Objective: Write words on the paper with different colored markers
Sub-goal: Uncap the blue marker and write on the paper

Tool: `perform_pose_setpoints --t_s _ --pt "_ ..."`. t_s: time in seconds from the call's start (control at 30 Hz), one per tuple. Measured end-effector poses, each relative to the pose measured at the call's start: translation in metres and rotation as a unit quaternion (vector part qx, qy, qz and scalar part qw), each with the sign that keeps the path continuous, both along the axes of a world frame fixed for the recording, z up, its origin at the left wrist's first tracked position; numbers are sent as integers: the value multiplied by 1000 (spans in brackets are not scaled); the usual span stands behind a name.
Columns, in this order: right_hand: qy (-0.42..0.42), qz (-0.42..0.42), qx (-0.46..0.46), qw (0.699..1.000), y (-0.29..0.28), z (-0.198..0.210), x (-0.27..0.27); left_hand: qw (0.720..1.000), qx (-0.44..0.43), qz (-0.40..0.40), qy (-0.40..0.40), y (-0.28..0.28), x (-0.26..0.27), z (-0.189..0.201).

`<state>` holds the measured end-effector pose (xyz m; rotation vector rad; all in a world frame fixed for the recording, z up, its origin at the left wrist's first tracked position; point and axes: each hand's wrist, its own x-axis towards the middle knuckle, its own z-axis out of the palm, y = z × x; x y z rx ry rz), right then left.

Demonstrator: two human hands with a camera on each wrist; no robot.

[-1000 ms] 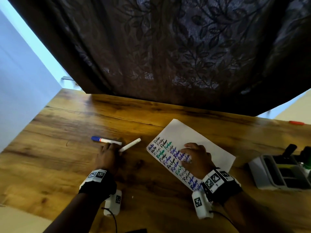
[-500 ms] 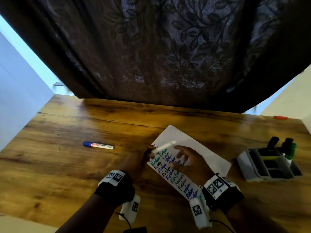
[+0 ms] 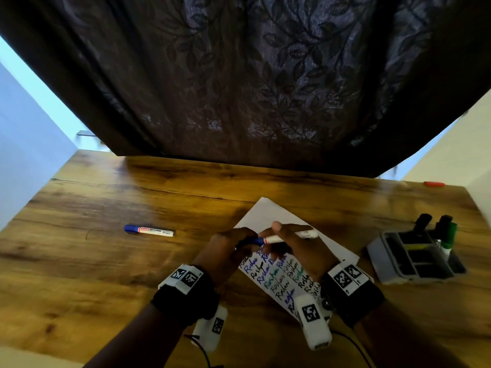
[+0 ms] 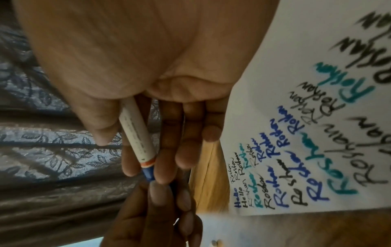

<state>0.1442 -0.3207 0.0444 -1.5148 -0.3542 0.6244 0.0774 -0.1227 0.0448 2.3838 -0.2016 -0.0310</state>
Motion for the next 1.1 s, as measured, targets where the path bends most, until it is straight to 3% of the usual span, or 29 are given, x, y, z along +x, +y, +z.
perform_pose_setpoints --t_s 0.17,0.23,0.33,0.37,0.47,0.53,0.6,0.77,0.87,1.0,1.1 --pt "-60 66 -10 996 -16 8 6 993 -29 -56 102 7 -1 2" --pt "-64 7 44 997 -32 14 19 992 -50 -17 116 31 -3 -11" --pt "-38 -130 91 987 -66 26 47 986 -91 109 87 79 -11 -26" --pt "-46 -132 71 988 -72 25 53 980 -120 133 90 89 -11 -31" --pt "-105 -37 -42 993 -63 1 55 978 -72 163 111 87 -1 -44" --pt "-182 51 -143 972 -48 -31 46 969 -71 182 151 71 10 -56" --pt "-187 102 -221 952 -39 -62 35 970 6 179 162 59 23 -69" --pt "-290 118 -336 888 -44 -99 12 960 169 164 150 48 38 -87" --pt "-230 109 -311 916 -53 -100 2 956 190 148 167 45 42 -89" --pt "-232 70 -265 933 -52 -75 8 957 181 142 177 47 46 -95" --pt "-205 23 -175 963 -33 -59 23 958 162 146 184 50 47 -98"
